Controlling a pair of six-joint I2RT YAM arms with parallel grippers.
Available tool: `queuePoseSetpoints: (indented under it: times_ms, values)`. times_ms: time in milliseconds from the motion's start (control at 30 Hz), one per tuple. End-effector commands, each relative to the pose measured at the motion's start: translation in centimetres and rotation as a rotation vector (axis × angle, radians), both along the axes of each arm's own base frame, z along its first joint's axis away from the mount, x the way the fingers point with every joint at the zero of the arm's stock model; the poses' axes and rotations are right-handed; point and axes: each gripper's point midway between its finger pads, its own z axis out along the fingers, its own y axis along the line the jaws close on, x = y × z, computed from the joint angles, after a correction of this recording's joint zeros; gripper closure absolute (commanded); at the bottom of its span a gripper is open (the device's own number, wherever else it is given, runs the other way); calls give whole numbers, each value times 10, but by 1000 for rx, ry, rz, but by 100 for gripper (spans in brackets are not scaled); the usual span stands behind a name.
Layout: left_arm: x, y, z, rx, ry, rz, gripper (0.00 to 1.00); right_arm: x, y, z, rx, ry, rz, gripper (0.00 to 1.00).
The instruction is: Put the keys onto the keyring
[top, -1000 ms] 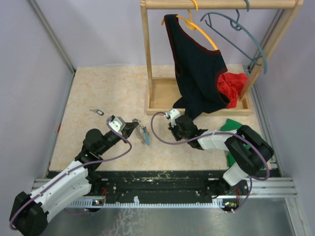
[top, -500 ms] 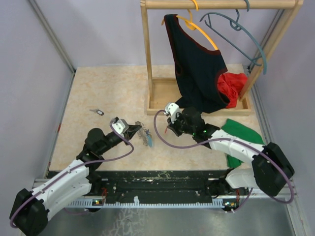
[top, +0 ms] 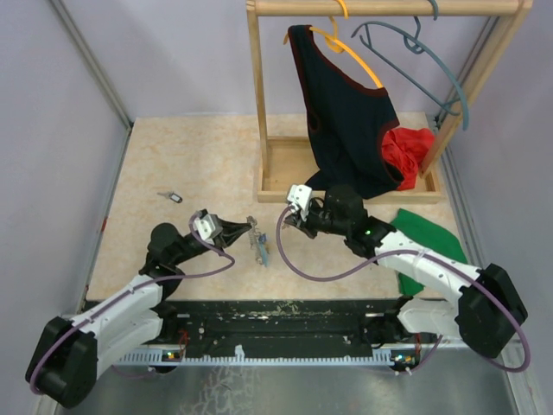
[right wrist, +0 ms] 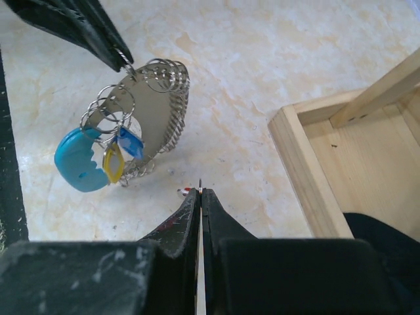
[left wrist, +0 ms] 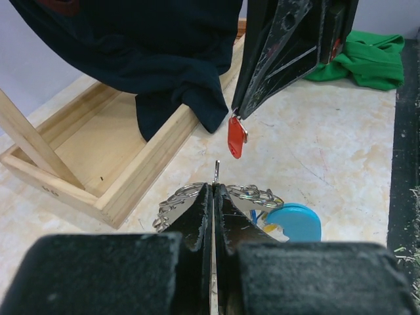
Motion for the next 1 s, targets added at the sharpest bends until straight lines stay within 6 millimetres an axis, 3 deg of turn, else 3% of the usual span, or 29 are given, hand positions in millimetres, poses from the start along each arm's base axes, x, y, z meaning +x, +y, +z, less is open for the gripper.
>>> queuePoseSetpoints:
  times_ms: [0, 433, 967]
  values:
    - [-16, -3, 14, -67, -50, -136, 99, -11, 13, 50, 77, -158, 132, 100]
    - [-19, -10, 12, -50, -3, -219, 99, -28, 28, 60, 76, -291, 265, 100]
    - [-21, -13, 13, -48, -7, -250, 99, -50, 52, 62, 50, -273, 379, 100]
